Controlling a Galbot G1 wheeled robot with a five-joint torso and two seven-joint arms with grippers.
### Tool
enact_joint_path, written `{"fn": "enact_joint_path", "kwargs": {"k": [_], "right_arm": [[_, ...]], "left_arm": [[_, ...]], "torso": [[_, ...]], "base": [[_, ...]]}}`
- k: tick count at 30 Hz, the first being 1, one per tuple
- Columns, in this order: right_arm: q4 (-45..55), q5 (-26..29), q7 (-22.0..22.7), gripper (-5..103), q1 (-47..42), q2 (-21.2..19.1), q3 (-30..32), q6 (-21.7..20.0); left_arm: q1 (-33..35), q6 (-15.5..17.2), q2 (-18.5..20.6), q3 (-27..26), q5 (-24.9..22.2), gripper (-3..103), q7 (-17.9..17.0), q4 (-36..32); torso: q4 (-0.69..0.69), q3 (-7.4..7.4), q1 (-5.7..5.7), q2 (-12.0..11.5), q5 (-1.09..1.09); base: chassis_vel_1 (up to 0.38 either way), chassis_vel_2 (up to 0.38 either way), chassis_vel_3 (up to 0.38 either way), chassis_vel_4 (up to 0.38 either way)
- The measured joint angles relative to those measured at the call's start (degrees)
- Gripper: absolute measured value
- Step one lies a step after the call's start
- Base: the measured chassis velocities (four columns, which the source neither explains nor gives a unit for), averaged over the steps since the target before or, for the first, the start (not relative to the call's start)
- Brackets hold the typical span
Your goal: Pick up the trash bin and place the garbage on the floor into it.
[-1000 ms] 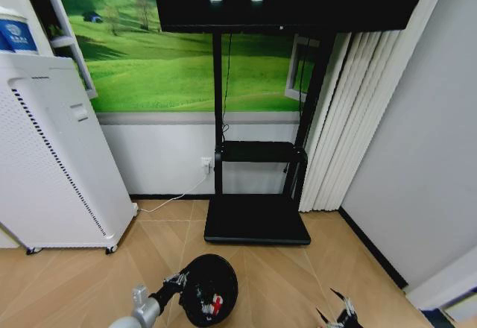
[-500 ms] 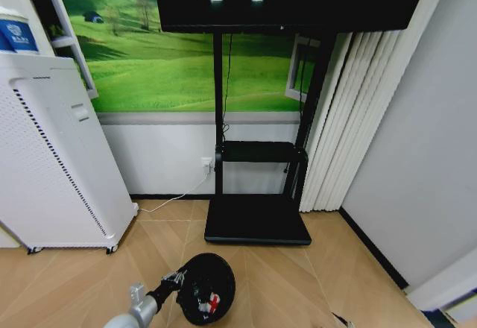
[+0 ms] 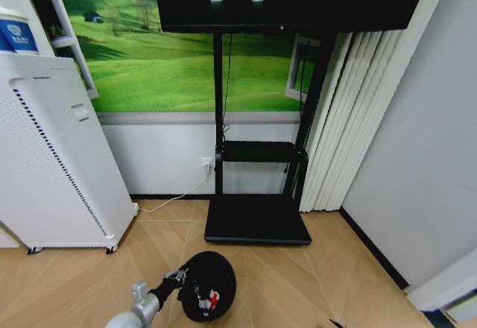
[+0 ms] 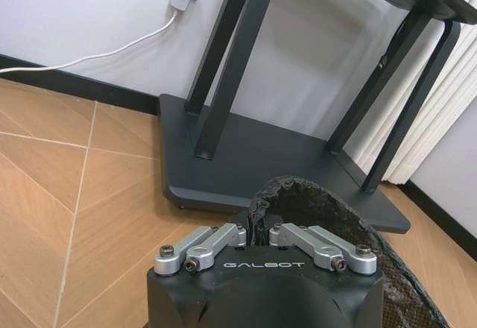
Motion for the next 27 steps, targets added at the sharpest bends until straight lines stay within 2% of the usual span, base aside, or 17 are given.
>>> {"fn": "enact_joint_path", "kwargs": {"k": [7, 8, 9, 10, 11, 13, 14, 17, 18, 20, 21, 23, 24, 27], "right_arm": [[-4.5, 2.9, -2.5, 102, 2.2, 1.5, -1.7, 0.0], [-4.9, 3.1, -2.5, 97, 2.6, 1.6, -2.0, 0.0], [-4.9, 3.1, -2.5, 97, 2.6, 1.6, -2.0, 0.0], [-5.6, 3.4, -2.5, 92, 3.1, 2.0, -2.6, 0.0], [-5.6, 3.4, -2.5, 92, 3.1, 2.0, -2.6, 0.0], [-6.4, 3.7, -2.6, 82, 3.7, 2.4, -3.3, 0.1], [-6.4, 3.7, -2.6, 82, 3.7, 2.4, -3.3, 0.1], [-6.4, 4.5, -2.8, 66, 3.6, 2.6, -3.8, 0.1], [-6.4, 4.5, -2.8, 66, 3.6, 2.6, -3.8, 0.1], [-6.3, 5.7, -3.1, 54, 3.5, 2.4, -3.8, 0.1], [-6.3, 5.7, -3.1, 54, 3.5, 2.4, -3.8, 0.1], [-6.1, 6.8, -3.9, 44, 3.3, 1.7, -3.8, 0.1], [-6.1, 6.8, -3.9, 44, 3.3, 1.7, -3.8, 0.1], [-6.4, 7.3, -4.3, 35, 2.8, 1.6, -3.2, 0.1]], "left_arm": [[0.2, 0.0, 0.2, -0.3, 0.1, 8, 0.2, -0.4], [0.2, 0.0, 0.3, -0.3, 0.1, 8, 0.2, -0.4], [0.2, 0.0, 0.3, -0.3, 0.1, 8, 0.2, -0.4], [0.1, 0.0, 0.3, -0.3, -0.1, 8, 0.2, -0.7], [0.1, 0.0, 0.3, -0.3, -0.1, 8, 0.2, -0.7], [0.1, 0.0, 0.3, -0.2, -0.5, 8, 0.2, -1.3], [0.1, 0.0, 0.3, -0.2, -0.5, 8, 0.2, -1.3], [0.1, 0.0, 0.5, -0.1, -0.7, 8, 0.2, -2.0], [0.1, 0.0, 0.5, -0.1, -0.7, 8, 0.2, -2.0], [0.1, 0.0, 0.7, 0.0, -0.8, 8, 0.3, -2.3], [0.1, 0.0, 0.7, 0.0, -0.8, 8, 0.3, -2.3], [0.0, 0.0, 0.7, 0.1, -1.0, 8, 0.3, -2.6], [0.0, 0.0, 0.7, 0.1, -1.0, 8, 0.3, -2.6], [0.0, 0.0, 0.5, 0.3, -0.9, 8, 0.5, -2.7]], "torso": [[0.00, 0.00, 0.00, 0.0, -0.01], [0.00, 0.00, 0.00, 0.0, -0.02], [0.00, 0.00, 0.00, 0.0, -0.02], [0.01, 0.00, 0.00, 0.0, -0.01], [0.01, 0.00, 0.00, 0.0, -0.01], [0.01, 0.00, 0.00, 0.0, -0.02], [0.01, 0.00, 0.00, 0.0, -0.02], [0.00, 0.00, 0.00, 0.0, 0.00], [0.00, 0.00, 0.00, 0.0, 0.00], [0.00, 0.00, 0.00, 0.0, 0.01], [0.00, 0.00, 0.00, 0.0, 0.01], [0.01, -0.01, 0.00, 0.0, -0.02], [0.01, -0.01, 0.00, 0.0, -0.02], [0.01, -0.01, 0.00, 0.0, -0.01]], "base": [[0.000, 0.000, 0.000, 0.000], [0.000, 0.000, 0.000, 0.000], [0.000, 0.000, 0.000, 0.000], [0.000, 0.000, 0.000, 0.000], [0.000, 0.000, 0.000, 0.000], [0.000, 0.000, 0.000, 0.000], [0.000, 0.000, 0.000, 0.000], [0.000, 0.000, 0.000, 0.000], [0.000, 0.000, 0.000, 0.000], [0.000, 0.000, 0.000, 0.000], [0.000, 0.000, 0.000, 0.000], [0.000, 0.000, 0.000, 0.000], [0.000, 0.000, 0.000, 0.000], [0.000, 0.000, 0.000, 0.000]]}}
